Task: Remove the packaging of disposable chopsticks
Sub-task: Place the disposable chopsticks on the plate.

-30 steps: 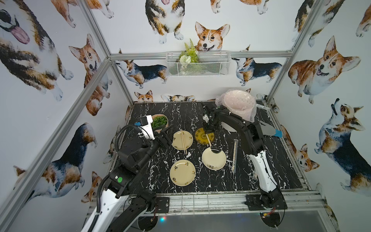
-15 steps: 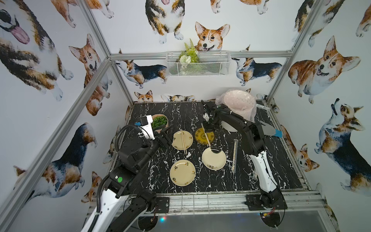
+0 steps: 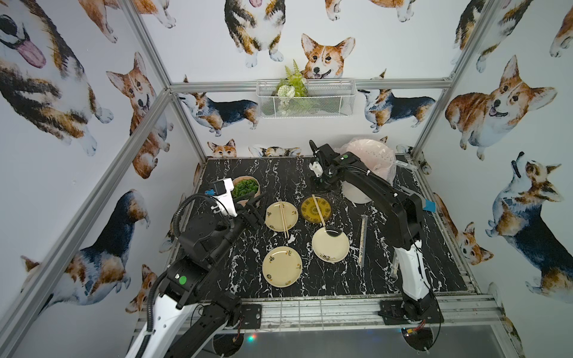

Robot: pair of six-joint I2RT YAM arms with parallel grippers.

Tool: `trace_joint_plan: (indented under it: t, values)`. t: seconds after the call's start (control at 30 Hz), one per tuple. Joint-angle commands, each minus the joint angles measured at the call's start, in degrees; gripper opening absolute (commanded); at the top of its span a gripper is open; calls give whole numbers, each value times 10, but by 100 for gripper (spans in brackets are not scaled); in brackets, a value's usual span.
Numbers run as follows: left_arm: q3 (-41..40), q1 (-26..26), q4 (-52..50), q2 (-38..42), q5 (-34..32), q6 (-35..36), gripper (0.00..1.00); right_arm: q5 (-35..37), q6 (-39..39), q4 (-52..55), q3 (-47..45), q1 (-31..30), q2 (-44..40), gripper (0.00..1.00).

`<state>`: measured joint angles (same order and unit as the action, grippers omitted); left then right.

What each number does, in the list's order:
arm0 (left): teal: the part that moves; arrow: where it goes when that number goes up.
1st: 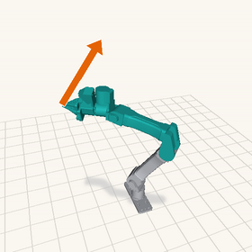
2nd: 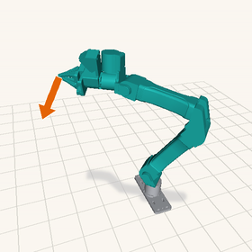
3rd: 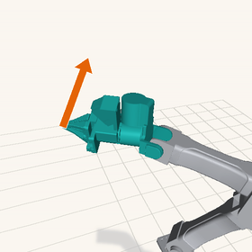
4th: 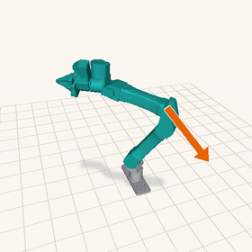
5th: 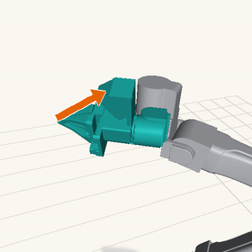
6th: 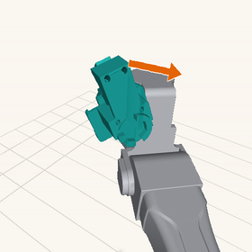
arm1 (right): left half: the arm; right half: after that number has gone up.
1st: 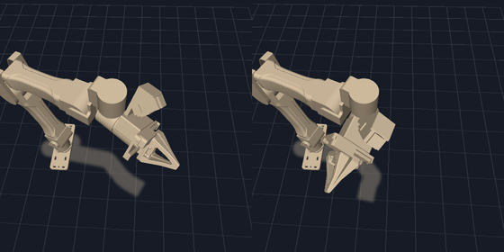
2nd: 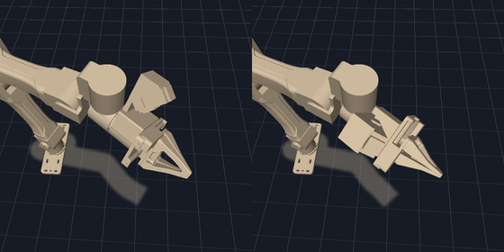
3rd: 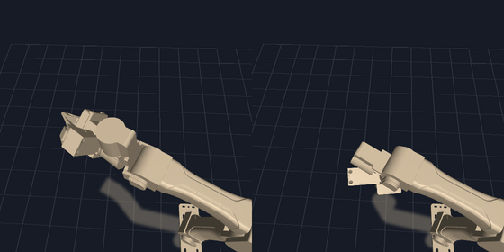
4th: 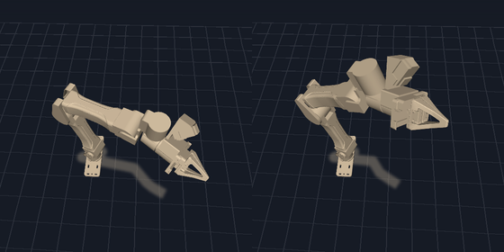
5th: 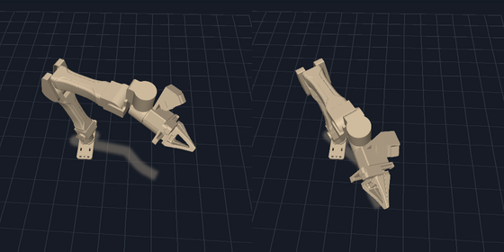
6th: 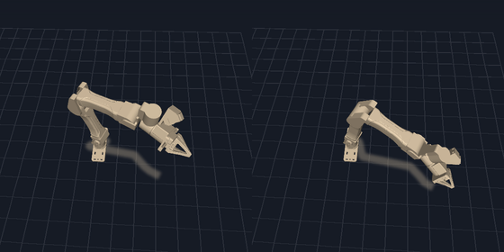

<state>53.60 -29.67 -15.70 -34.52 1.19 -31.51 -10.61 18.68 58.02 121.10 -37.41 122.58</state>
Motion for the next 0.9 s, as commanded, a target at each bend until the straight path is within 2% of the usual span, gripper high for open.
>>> trace_joint_plan:
  t: [0.0, 0.23, 0.37, 0.5, 0.63, 0.8, 0.87]
  values:
    - [0, 0, 6, 3, -6, 0, 64, -2, 16, -5, 0, -9, -31, 27]
    - [0, 0, 0, 6, -8, 7, 64, -18, 34, -22, -20, -18, -113, 27]
    - [0, 0, -5, 3, -4, 15, 64, 5, 43, -39, -69, -16, -187, 27]
    - [8, 0, -12, -21, 25, 31, 64, 34, 63, -67, -172, 4, -296, 27]
    - [17, 0, 1, -72, 100, 36, 63, 86, 91, -84, -312, 27, -430, 26]
    - [15, -14, 48, -133, 173, 39, 63, 170, 136, -13, -434, 33, -559, 30]
    - [20, -32, 53, -157, 176, 52, 63, 188, 167, 18, -478, 36, -602, 30]
